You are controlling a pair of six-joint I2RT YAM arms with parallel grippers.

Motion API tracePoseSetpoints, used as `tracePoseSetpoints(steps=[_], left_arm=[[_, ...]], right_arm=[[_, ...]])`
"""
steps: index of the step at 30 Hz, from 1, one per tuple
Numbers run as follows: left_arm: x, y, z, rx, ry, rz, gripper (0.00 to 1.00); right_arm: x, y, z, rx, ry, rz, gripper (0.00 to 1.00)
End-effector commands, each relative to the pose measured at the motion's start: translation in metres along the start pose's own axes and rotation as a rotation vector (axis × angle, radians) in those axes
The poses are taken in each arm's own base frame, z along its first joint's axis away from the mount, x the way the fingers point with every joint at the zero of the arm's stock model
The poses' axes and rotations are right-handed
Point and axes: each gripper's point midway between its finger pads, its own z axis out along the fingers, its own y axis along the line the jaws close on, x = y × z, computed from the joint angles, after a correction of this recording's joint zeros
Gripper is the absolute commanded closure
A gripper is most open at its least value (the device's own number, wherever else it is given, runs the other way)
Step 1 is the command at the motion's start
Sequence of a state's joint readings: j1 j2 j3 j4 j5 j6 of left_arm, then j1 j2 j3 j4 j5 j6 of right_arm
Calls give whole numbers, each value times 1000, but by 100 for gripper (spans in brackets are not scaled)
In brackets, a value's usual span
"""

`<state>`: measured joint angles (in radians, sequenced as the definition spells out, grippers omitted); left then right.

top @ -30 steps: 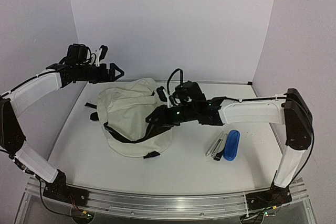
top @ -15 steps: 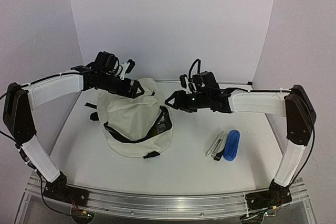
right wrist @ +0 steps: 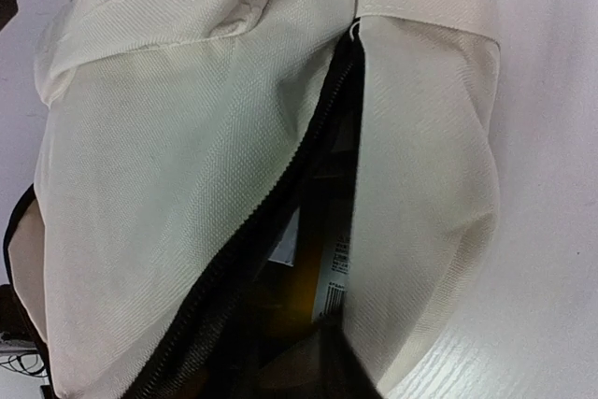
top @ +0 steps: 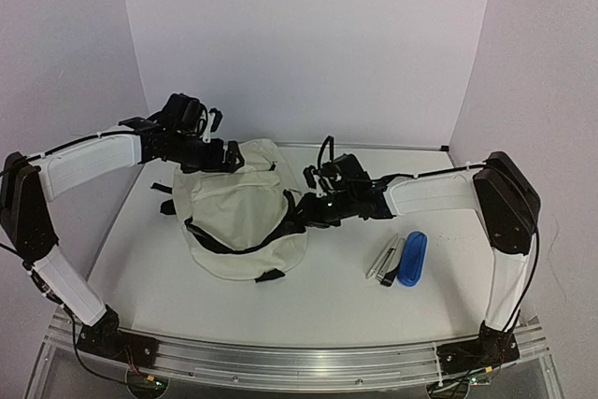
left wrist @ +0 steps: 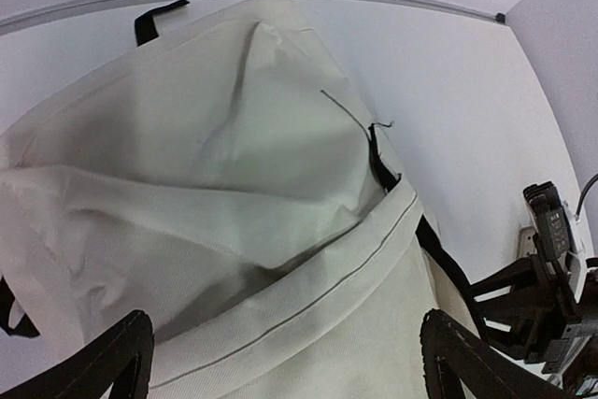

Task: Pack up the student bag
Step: Adjust the student bag at the center of the board.

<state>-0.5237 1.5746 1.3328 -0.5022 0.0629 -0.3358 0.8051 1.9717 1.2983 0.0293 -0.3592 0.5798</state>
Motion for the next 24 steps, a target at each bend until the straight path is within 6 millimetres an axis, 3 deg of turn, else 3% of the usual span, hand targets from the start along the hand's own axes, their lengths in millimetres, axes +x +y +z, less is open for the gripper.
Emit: tracePoseSetpoints(steps=[1, 6, 11, 13, 17, 19, 20, 24], left_arm=[[19, 40, -35, -102, -9, -201, 0], [52, 77, -57, -163, -10, -357, 0], [70, 90, -64, -172, -19, -423, 0], [60, 74, -68, -79, -53, -371, 0], [28, 11, -85, 170, -135, -132, 3], [23, -21, -85, 194, -126, 11, 3], [21, -39, -84, 216, -116, 83, 3], [28, -84, -58, 269, -41, 230, 4]], right_arm=[[20, 4, 7, 5, 29, -13, 96], [41, 18, 9, -10, 65, -28, 100], [61, 43, 9, -65, 99, -34, 100], [65, 55, 7, -112, 108, -17, 100], [64, 63, -1, -128, 86, 9, 100], [51, 61, -10, -94, 26, 19, 99], [43, 61, -17, -84, -6, 26, 92], [7, 48, -41, -47, -116, 68, 79]])
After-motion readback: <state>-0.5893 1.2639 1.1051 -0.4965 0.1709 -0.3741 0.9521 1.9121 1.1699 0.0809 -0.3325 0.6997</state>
